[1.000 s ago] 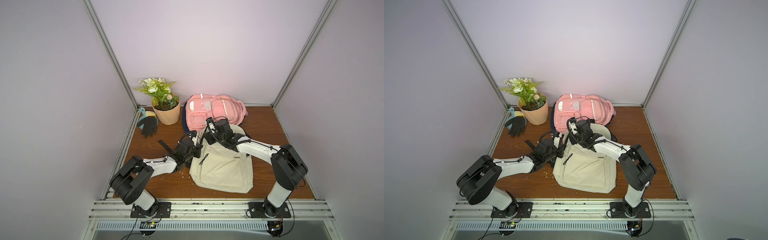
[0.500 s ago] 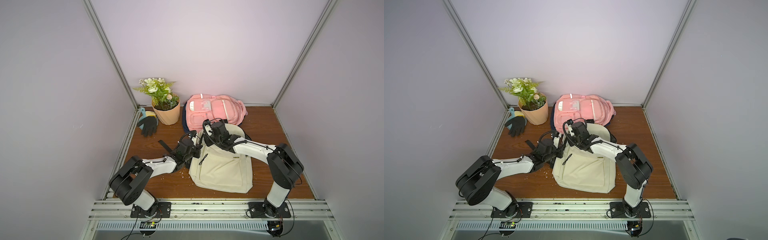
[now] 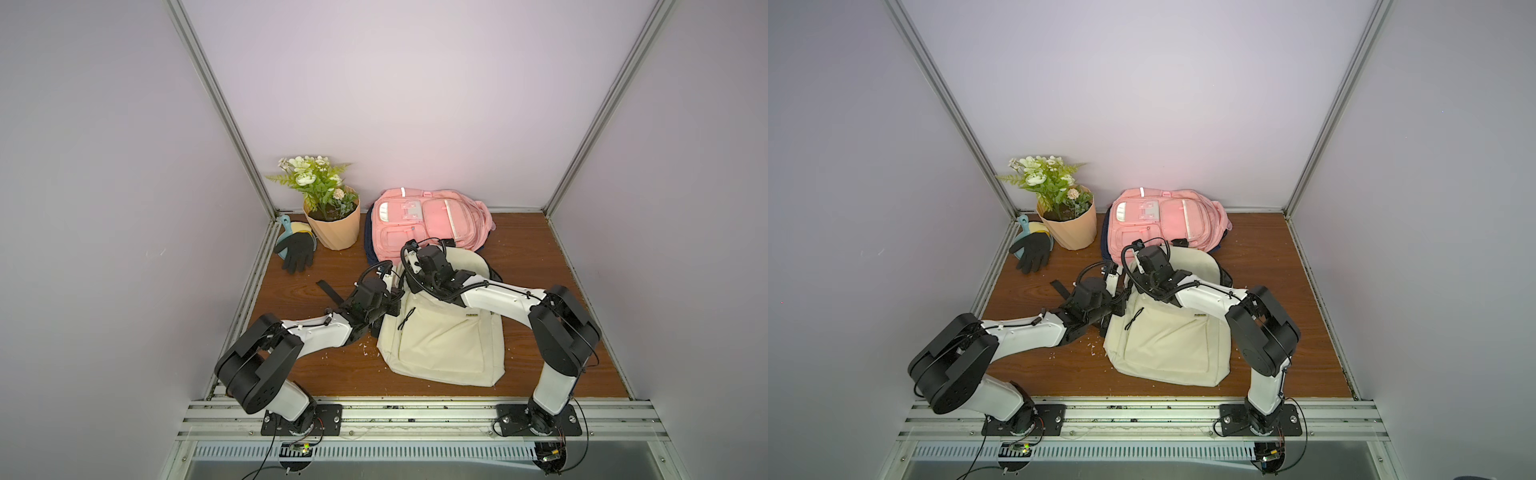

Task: Zip up the backpack
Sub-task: Zip the zipper on the backpack.

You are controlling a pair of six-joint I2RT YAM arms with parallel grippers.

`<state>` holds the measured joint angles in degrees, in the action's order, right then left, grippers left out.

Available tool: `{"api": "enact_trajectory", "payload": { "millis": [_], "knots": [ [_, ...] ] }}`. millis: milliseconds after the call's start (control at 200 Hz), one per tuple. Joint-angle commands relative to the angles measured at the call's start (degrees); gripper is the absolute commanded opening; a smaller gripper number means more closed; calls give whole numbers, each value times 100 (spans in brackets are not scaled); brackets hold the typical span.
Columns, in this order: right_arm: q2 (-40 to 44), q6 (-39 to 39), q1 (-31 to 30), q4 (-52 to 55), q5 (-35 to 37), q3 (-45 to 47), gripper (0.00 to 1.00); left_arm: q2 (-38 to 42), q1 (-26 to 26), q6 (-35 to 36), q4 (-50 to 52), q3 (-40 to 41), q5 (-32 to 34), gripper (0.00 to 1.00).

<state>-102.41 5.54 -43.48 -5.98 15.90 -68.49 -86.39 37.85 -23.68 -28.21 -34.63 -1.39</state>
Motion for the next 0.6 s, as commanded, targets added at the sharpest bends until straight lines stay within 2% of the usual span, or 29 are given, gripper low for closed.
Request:
{"api": "enact_trajectory", "payload": {
  "millis": [0, 105, 250, 410, 540, 590],
  "knots": [
    [601, 153, -3, 110, 320, -179, 0, 179, 48, 23, -257, 70, 126, 0],
    [688, 296, -7, 438, 546, -438, 0, 182, 47, 7, -280, 113, 138, 0],
    [440, 479, 15, 975, 1158, -1002, 0, 218, 48, -10, -308, 149, 105, 0],
    [174, 629, 106, 1315, 1494, -1584, 0, 288, 58, -13, -298, 202, 111, 0],
    [139, 711, 212, 1499, 1472, -1856, 0, 346, 49, -5, -258, 247, 160, 0],
    [181, 640, 210, 1498, 1244, -1828, 0, 360, 53, -13, -236, 261, 210, 0]
  ]
}}
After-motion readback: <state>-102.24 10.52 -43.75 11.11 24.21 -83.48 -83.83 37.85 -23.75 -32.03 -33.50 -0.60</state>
